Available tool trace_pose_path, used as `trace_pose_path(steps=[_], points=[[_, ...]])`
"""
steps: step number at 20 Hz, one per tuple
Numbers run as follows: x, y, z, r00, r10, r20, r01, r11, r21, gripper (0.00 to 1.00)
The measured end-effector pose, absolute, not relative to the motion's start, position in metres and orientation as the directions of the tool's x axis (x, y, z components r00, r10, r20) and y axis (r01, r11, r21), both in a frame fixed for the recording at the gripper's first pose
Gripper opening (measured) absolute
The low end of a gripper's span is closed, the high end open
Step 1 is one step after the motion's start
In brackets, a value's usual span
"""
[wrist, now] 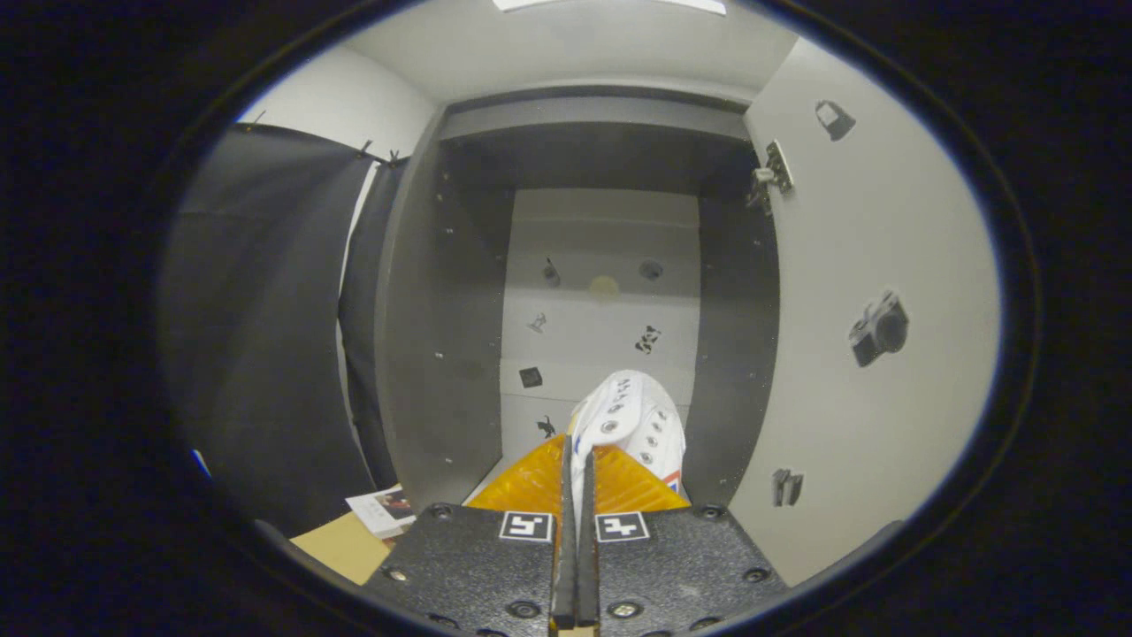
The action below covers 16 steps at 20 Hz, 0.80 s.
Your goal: Open the shoe cabinet door, grab the shoes and put them into the shoe cabinet, then close the shoe cabinet door.
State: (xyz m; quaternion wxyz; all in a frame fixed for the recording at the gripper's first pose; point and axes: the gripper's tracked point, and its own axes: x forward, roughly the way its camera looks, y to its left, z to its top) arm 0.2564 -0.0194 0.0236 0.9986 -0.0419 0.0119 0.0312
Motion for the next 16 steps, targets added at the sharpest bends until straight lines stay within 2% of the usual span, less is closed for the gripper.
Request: trace_pose_path(steps=[8,11,14,15,16], points=[[0.390,-0.041,-0.066,0.989,0.024,-0.144,-0.049,0.984,-0.172,0.05],[0.423,-0.063,-0.089,0.985,-0.039,-0.167,0.000,0.974,-0.227,0.05],[0.449,-0.072,-0.123,0.974,-0.055,-0.221,-0.005,0.966,-0.260,0.05],[0.455,-0.074,-0.136,0.965,-0.059,-0.254,-0.014,0.961,-0.275,0.07],[0.457,-0.067,-0.141,0.964,-0.008,-0.265,-0.068,0.960,-0.273,0.16]])
